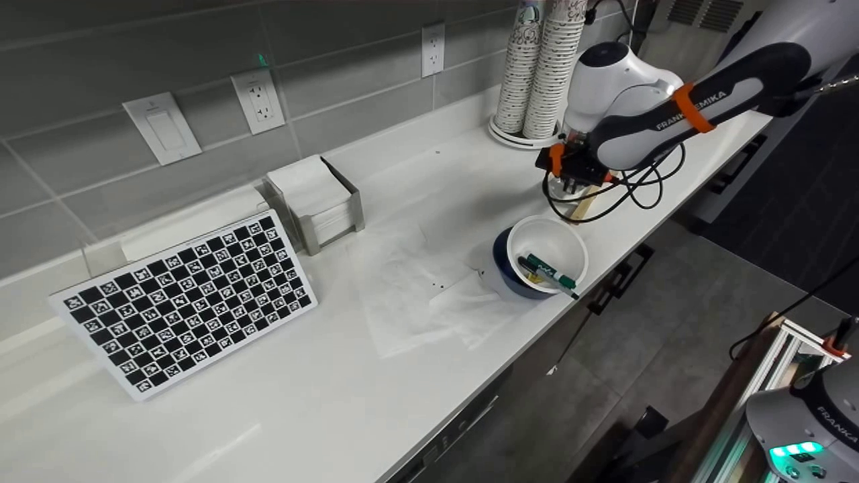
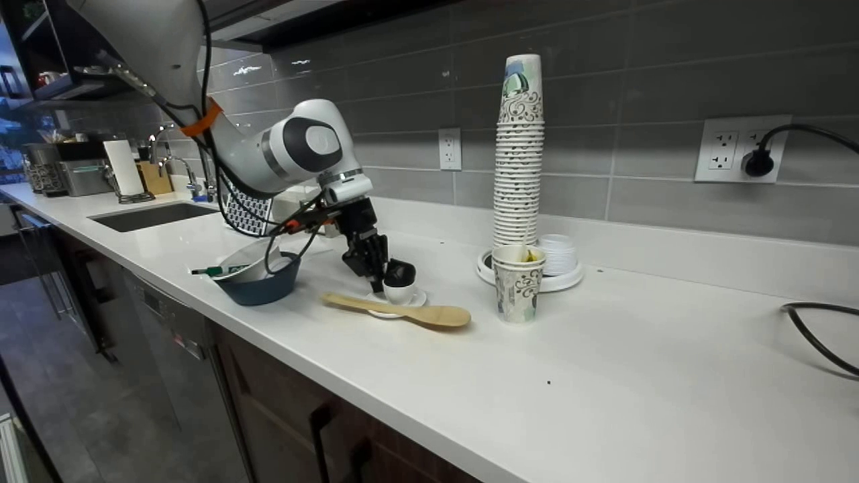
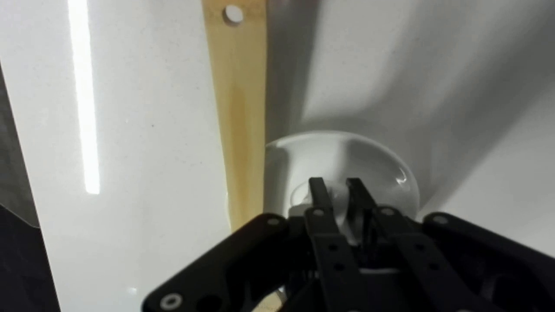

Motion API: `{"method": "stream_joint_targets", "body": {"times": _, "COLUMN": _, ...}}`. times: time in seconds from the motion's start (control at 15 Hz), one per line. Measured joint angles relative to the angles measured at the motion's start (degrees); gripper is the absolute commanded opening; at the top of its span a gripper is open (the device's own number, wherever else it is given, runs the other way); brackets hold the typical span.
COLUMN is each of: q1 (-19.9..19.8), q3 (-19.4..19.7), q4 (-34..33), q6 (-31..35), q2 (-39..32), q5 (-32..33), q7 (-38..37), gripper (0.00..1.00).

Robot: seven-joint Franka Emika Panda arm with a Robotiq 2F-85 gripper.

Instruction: Put the small white mug on the ceramic plate on the left

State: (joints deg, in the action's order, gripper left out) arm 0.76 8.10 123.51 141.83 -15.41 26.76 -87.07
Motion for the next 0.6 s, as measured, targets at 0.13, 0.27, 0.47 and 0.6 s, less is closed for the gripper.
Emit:
{"method": "stream_joint_targets", "body": {"times": 0.13, "q1": 0.47, "q3": 0.3, "q4": -0.57, "q6": -1.0, "q2": -0.19, "q5": 0.0, "q7": -0.05, "gripper": 0.63}}
{"method": "stream_joint_targets", "body": {"times": 0.27, "q1": 0.69, "q3": 0.35, "q4": -1.03, "q6": -2.3, "q2": -0.1, "q5": -0.02, "q7": -0.05, "gripper": 0.77}}
{"method": "stream_joint_targets", "body": {"times": 0.47, "q1": 0.83, "q3": -0.11, "q4": -0.89, "q6": -3.69, "q2": 1.45, "q5": -1.35, "q7": 1.94, "gripper": 0.98}}
{"method": "stream_joint_targets", "body": {"times": 0.6, "q1": 0.76, "q3": -1.13, "q4": 0.31, "q6": -4.31, "q2": 4.36, "q5": -4.98, "q7": 7.69, "gripper": 1.0}}
